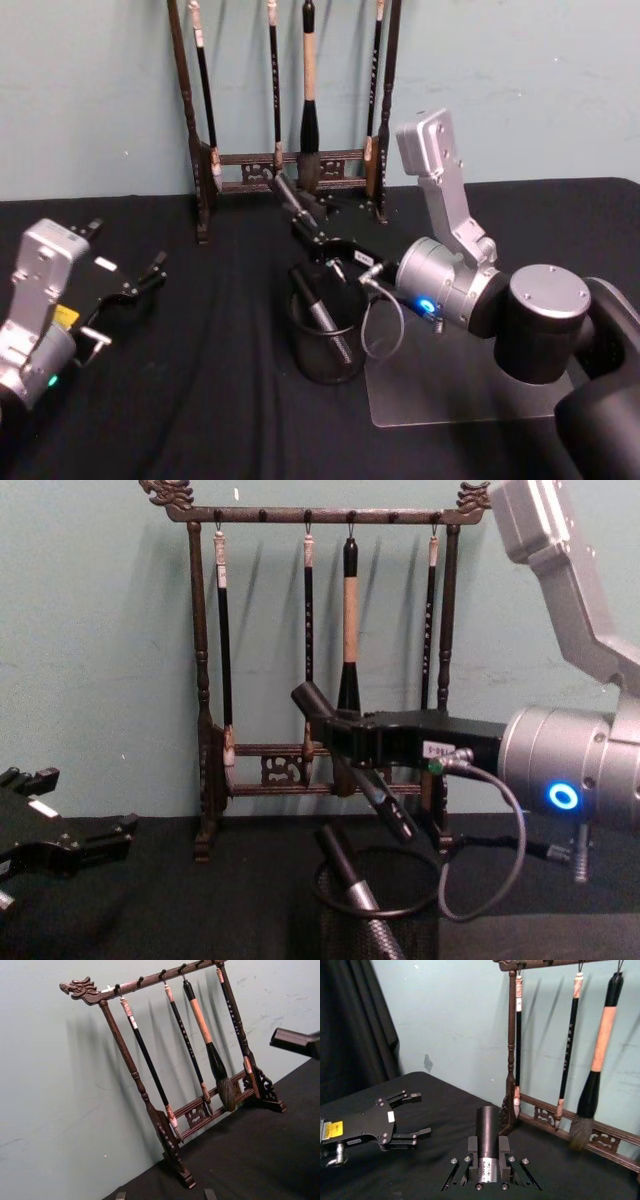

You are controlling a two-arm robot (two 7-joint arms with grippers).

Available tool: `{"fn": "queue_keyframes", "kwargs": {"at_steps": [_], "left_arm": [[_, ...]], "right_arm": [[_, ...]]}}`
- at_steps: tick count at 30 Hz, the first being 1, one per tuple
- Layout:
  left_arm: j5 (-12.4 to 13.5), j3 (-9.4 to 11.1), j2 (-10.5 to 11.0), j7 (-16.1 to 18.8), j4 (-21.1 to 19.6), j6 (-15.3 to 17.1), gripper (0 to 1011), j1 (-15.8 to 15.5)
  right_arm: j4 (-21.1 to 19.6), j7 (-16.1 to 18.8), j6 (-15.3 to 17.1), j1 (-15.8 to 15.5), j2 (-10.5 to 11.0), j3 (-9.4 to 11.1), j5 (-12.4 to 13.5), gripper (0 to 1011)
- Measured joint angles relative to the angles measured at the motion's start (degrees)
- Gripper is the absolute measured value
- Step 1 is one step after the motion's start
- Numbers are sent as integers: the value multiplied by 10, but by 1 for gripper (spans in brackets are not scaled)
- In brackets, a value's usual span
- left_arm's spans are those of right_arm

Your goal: Pick up the water-based marker from the table and place it into the pen holder.

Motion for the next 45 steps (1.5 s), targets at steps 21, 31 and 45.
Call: {"fn": "queue_keyframes", "kwargs": {"at_steps": [21, 31, 45], "left_arm": [[0, 0, 0, 0, 0, 0, 1009, 0], [0, 0, 0, 0, 0, 0, 1009, 0], [0, 0, 0, 0, 0, 0, 1009, 0]], "right_arm": [[16, -2, -1, 5, 4, -12, 12, 241], [15, -2, -1, 4, 4, -11, 11, 239], [15, -2, -1, 4, 4, -11, 10, 621]]}}
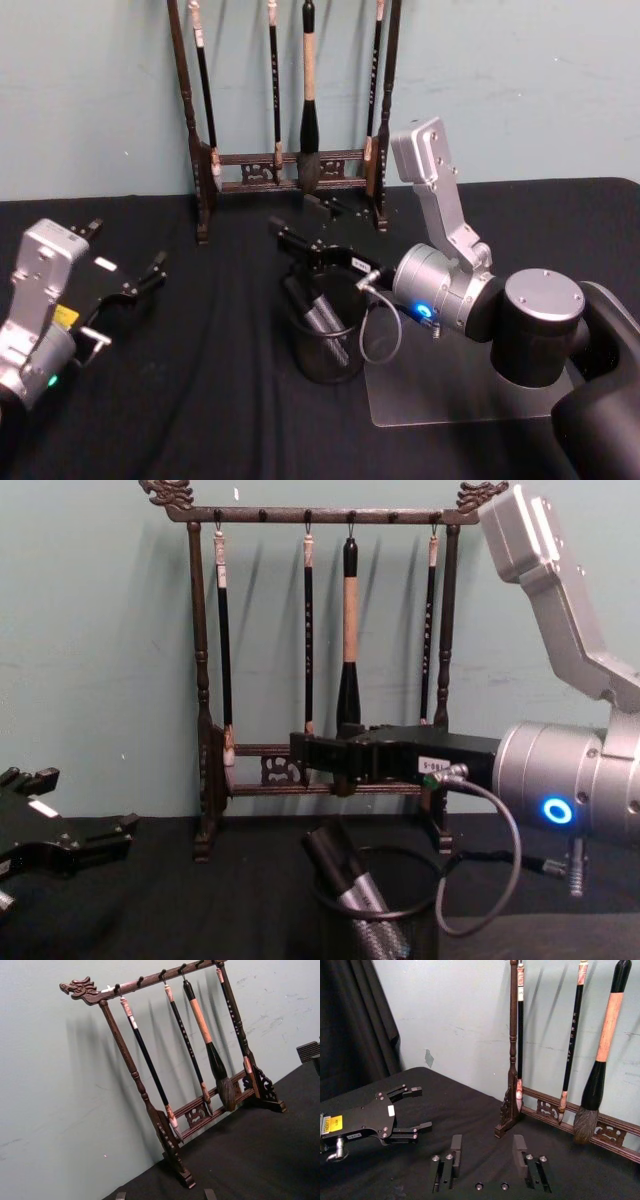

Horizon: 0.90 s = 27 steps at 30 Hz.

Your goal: Pick up the water-based marker from the table and place it into the pen holder.

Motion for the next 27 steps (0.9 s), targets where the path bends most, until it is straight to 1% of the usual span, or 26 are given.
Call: {"fn": "queue_keyframes", "kwargs": {"at_steps": [1, 2, 3, 4, 5, 6, 7, 8, 10, 11, 12, 13, 14, 27], "left_arm": [[0, 0, 0, 0, 0, 0, 1009, 0], [0, 0, 0, 0, 0, 0, 1009, 0], [0, 0, 0, 0, 0, 0, 1009, 0], [0, 0, 0, 0, 0, 0, 1009, 0], [0, 0, 0, 0, 0, 0, 1009, 0], [0, 0, 0, 0, 0, 0, 1009, 0], [0, 0, 0, 0, 0, 0, 1009, 0], [0, 0, 0, 0, 0, 0, 1009, 0], [0, 0, 0, 0, 0, 0, 1009, 0], [0, 0, 0, 0, 0, 0, 1009, 0], [0, 0, 0, 0, 0, 0, 1009, 0], [0, 0, 0, 0, 0, 0, 1009, 0], [0, 0, 0, 0, 0, 0, 1009, 0], [0, 0, 0, 0, 0, 0, 1009, 0]], "right_arm": [[0, 0, 0, 0, 0, 0, 0, 621], [0, 0, 0, 0, 0, 0, 0, 668], [0, 0, 0, 0, 0, 0, 0, 681], [0, 0, 0, 0, 0, 0, 0, 744], [0, 0, 0, 0, 0, 0, 0, 761], [0, 0, 0, 0, 0, 0, 0, 801], [0, 0, 0, 0, 0, 0, 0, 801], [0, 0, 0, 0, 0, 0, 0, 855], [0, 0, 0, 0, 0, 0, 0, 891], [0, 0, 0, 0, 0, 0, 0, 937], [0, 0, 0, 0, 0, 0, 0, 937], [0, 0, 0, 0, 0, 0, 0, 980], [0, 0, 0, 0, 0, 0, 0, 1002], [0, 0, 0, 0, 0, 0, 0, 1002]]}}
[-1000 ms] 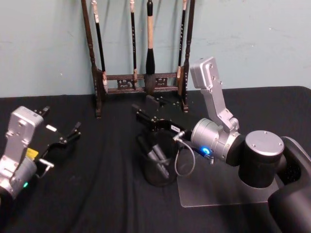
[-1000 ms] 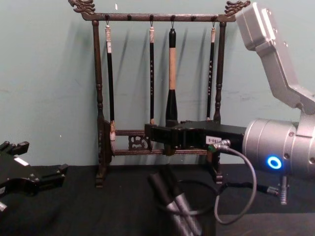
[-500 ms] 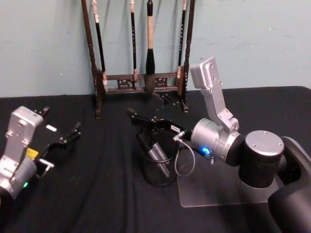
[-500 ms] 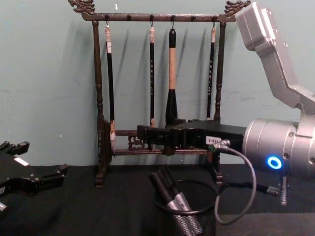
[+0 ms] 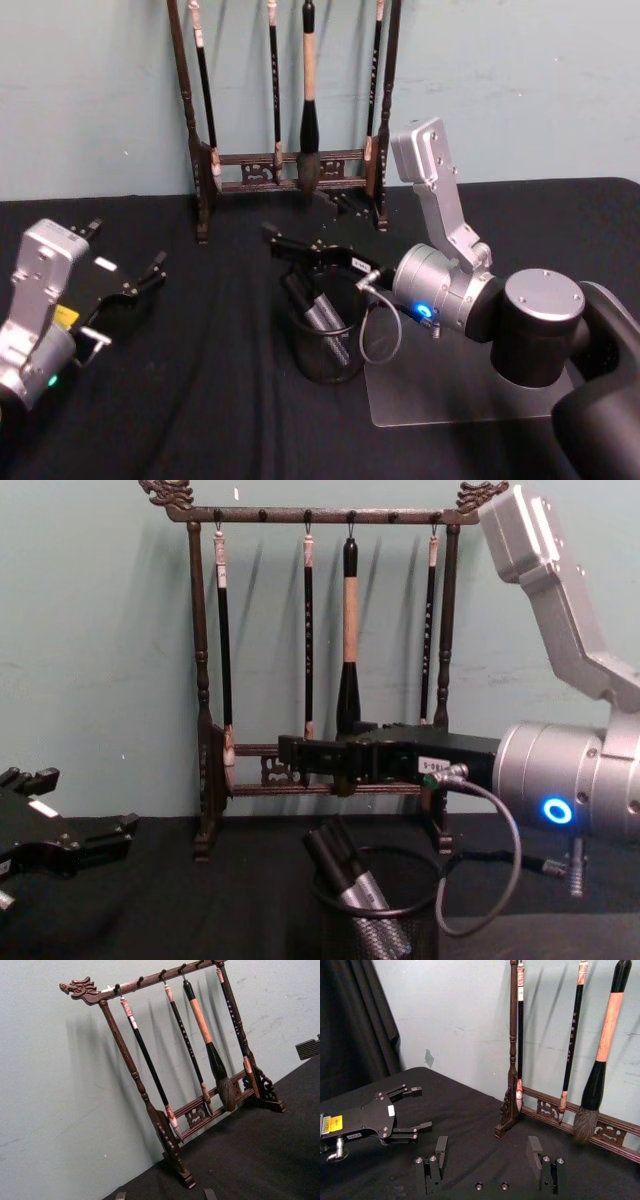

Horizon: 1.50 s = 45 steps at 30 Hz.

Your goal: Pick up the water-based marker from the table and place it into the pen holder.

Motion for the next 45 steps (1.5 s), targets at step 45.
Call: {"fn": "queue_keyframes", "kwargs": {"at_steps": [45], "left_arm": [[0, 0, 0, 0, 0, 0, 1009, 0]], "right_arm": [[27, -177, 26, -49, 11, 103, -80, 1002]]}}
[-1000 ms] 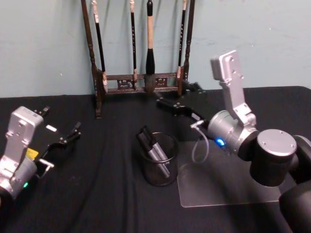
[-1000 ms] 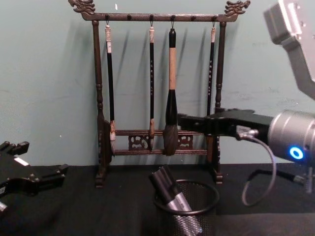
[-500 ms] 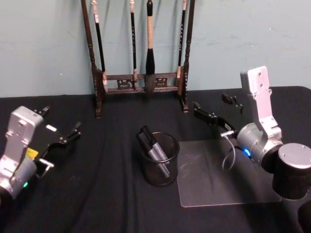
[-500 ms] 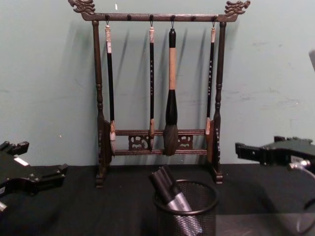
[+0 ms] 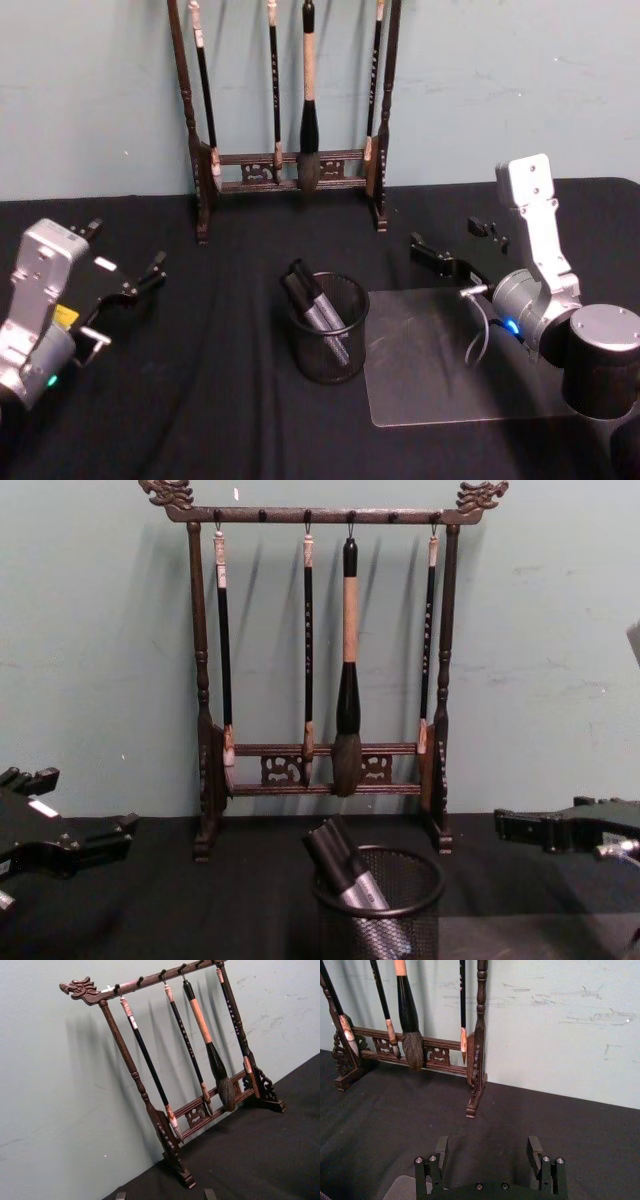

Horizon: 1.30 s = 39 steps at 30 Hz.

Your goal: Pick up the water-based marker from the table and place it into the pen holder.

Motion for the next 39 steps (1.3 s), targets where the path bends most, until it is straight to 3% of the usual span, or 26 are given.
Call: {"fn": "queue_keyframes", "kwargs": {"at_steps": [39], "left_arm": [[0, 0, 0, 0, 0, 0, 1009, 0]], "right_arm": [[-2, 0, -3, 0, 2, -4, 1, 1002]]}}
